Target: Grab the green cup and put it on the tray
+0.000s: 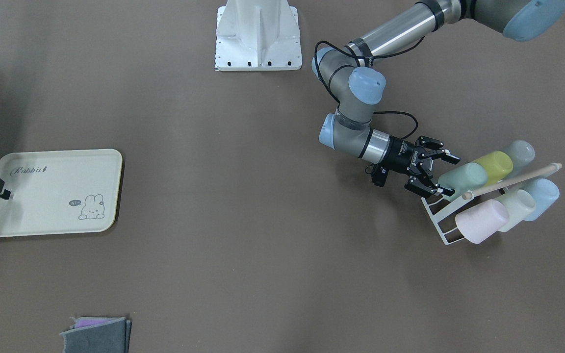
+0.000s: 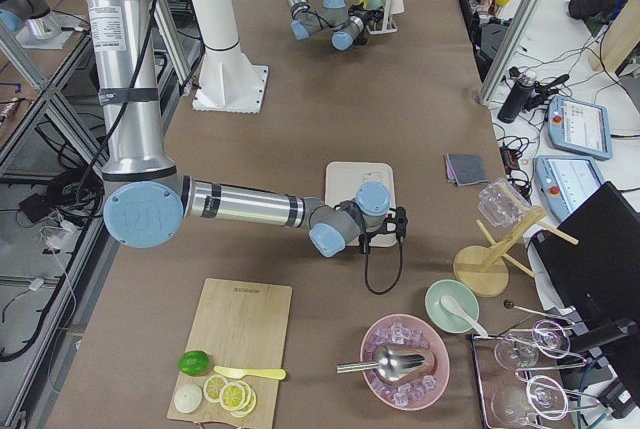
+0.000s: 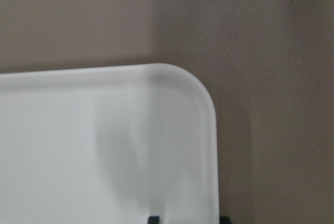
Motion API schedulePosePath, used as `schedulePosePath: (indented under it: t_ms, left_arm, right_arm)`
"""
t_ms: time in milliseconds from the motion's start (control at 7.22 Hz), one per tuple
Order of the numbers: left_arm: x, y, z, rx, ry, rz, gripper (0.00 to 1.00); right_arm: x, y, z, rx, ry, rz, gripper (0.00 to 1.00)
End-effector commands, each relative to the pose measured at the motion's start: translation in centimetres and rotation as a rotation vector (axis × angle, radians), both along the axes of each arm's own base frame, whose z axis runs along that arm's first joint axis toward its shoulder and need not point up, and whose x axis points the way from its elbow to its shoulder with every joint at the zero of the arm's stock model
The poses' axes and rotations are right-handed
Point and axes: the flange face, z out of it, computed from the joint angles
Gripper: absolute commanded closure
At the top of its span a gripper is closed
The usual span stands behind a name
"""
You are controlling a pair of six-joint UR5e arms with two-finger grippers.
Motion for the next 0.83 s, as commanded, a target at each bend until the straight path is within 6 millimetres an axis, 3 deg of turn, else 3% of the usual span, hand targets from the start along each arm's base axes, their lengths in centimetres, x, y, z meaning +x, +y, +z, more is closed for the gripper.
schedulePosePath:
  t_ms: [0, 277, 693]
  left_arm:
    - [-0.2, -0.2, 1.2, 0.011, -0.027, -0.003, 0.03]
    - [-1.1, -0.8, 2.2, 0.031, -0.056, 0.003, 0.04]
    - [-1.6, -1.2, 2.6, 0.053, -0.075, 0.013, 0.04]
  right_arm:
    - [0.1, 0.1, -0.2, -0.002, -0.011, -0.004, 0.74]
    - [0.2, 0.2, -0.5, -0.005, -0.028, -0.013, 1.0]
    - [1.3, -0.3, -1.4, -0.004, -0.079, -0.023, 1.0]
